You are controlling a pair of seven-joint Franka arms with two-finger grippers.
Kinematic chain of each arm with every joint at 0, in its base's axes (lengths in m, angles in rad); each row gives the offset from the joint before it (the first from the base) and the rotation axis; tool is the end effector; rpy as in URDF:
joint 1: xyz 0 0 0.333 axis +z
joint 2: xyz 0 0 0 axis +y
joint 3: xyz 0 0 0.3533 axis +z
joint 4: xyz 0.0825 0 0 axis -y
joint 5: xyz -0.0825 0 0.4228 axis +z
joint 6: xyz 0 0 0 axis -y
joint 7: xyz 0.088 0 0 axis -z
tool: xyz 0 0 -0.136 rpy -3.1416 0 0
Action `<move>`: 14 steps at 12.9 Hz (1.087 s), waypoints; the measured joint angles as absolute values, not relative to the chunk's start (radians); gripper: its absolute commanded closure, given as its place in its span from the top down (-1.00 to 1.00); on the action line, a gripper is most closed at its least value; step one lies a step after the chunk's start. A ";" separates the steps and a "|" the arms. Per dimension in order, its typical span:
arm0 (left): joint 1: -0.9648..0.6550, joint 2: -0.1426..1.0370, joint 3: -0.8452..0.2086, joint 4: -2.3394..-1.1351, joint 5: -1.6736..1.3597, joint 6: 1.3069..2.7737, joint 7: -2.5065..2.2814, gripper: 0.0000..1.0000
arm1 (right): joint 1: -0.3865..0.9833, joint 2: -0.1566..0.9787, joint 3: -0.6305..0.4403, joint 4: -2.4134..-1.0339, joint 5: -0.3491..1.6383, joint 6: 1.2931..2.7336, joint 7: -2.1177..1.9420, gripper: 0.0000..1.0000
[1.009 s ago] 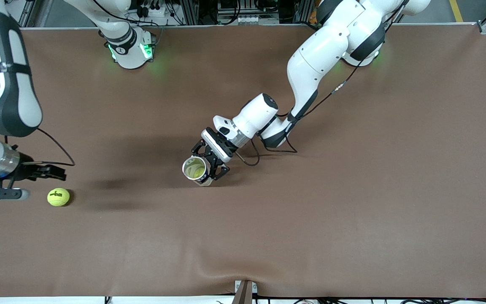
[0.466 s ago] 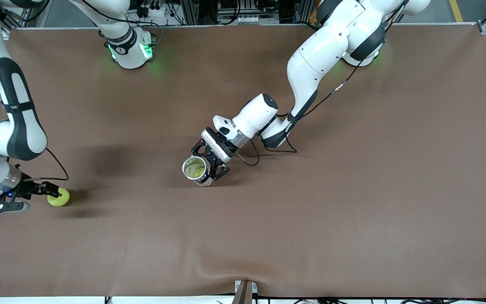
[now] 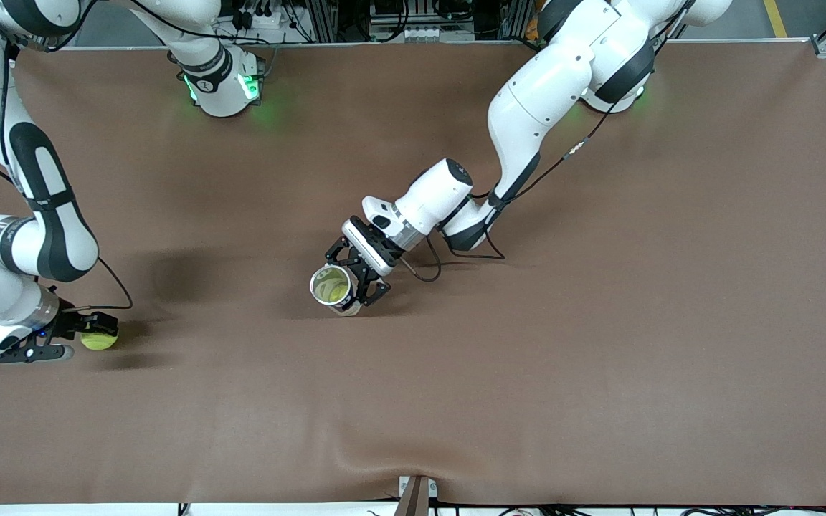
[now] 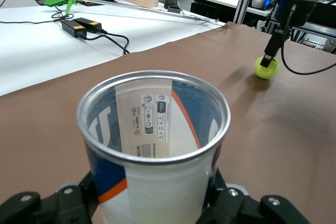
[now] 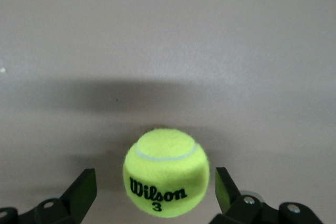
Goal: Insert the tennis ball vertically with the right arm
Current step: 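Grasp the Wilson ball with the right gripper and lift it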
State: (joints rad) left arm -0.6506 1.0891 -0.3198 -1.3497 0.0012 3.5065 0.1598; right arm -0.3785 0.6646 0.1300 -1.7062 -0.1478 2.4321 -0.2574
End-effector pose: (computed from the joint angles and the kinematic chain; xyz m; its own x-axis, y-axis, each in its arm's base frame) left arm 0.5623 -0.6422 0.1902 0.3821 -0.2663 0.8849 -0.7621 -0.6323 0.1388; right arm 0.7081 -0.1917 0.1874 0.9943 0.0886 0.0601 0.0863 -0.9955 0.0402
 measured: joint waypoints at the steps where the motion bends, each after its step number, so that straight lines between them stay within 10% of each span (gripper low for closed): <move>1: -0.651 1.089 -0.320 -1.350 0.001 3.506 0.160 0.61 | -0.379 0.665 0.130 -1.714 -0.147 2.432 -0.257 1.00; 2: -0.651 1.089 -0.320 -1.350 0.001 3.506 0.160 0.61 | -0.379 0.665 0.130 -1.719 -0.147 2.432 -0.257 1.00; 5: -0.651 1.090 -0.320 -1.350 0.001 3.506 0.160 0.61 | -0.379 0.666 0.129 -1.724 -0.146 2.432 -0.257 -0.38; 7: -0.651 1.091 -0.320 -1.350 0.001 3.506 0.160 0.61 | -0.380 0.665 0.128 -1.723 -0.146 2.434 -0.258 -0.92; 14: -0.651 1.094 -0.320 -1.350 0.001 3.506 0.160 0.61 | -0.377 0.644 0.138 -1.708 -0.146 2.386 -0.260 -1.00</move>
